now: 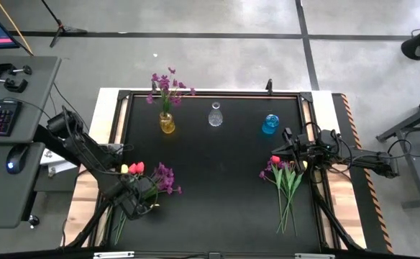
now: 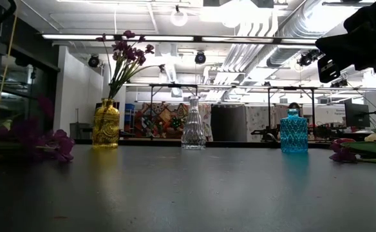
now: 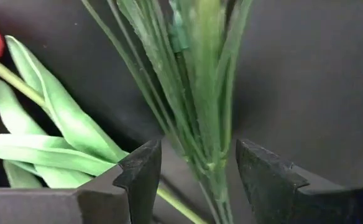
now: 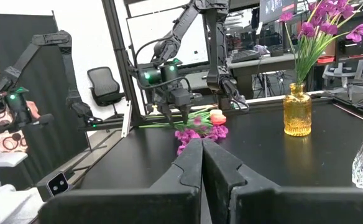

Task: Sort flowers into vase by color
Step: Put the left purple flowers into the yellow flower vase

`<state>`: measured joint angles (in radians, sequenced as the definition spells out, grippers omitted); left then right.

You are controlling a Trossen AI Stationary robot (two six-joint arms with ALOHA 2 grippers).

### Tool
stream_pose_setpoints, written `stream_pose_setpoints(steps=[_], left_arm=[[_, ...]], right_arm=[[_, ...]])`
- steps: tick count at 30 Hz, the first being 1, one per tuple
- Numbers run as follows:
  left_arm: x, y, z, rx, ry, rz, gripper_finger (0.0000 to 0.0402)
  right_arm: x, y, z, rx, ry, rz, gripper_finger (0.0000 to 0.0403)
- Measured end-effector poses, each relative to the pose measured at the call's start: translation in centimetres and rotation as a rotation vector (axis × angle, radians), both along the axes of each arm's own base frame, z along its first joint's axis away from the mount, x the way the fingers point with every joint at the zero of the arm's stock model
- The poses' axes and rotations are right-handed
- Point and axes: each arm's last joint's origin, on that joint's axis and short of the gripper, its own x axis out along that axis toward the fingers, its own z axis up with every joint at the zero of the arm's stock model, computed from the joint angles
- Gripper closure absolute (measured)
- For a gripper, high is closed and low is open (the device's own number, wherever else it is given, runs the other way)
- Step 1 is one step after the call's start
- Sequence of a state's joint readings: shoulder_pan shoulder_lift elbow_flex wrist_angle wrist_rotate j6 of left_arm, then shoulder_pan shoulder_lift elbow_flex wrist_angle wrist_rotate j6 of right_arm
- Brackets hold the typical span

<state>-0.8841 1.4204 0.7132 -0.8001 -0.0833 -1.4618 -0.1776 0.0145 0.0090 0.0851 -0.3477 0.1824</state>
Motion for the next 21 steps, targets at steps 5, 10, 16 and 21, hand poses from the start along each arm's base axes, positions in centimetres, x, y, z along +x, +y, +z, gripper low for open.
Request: stream_pose_setpoints(steps=[5,10,16,21], left_arm=[[0.1,-0.1,0.0,-0.015,-0.011,0.003,0.0206],[0.1,-0.1,0.0,-0.01,-0.007,0.003,0.0206],[0.1,-0.1,0.0,-0.009,-0.005,0.009,0.0207],[0.2,-0.3,-1.2,0.024,0.049,0.002,0.0227]], right_arm=[[0.0,0.0,0.0,0.0,0.0,0.0,0.0402],[0.0,0.0,0.0,0.0,0.0,0.0,0.0402],[0.0,0.0,0.0,0.0,0.0,0.0,0.0402],[0.0,0.0,0.0,0.0,0.0,0.0,0.0402]])
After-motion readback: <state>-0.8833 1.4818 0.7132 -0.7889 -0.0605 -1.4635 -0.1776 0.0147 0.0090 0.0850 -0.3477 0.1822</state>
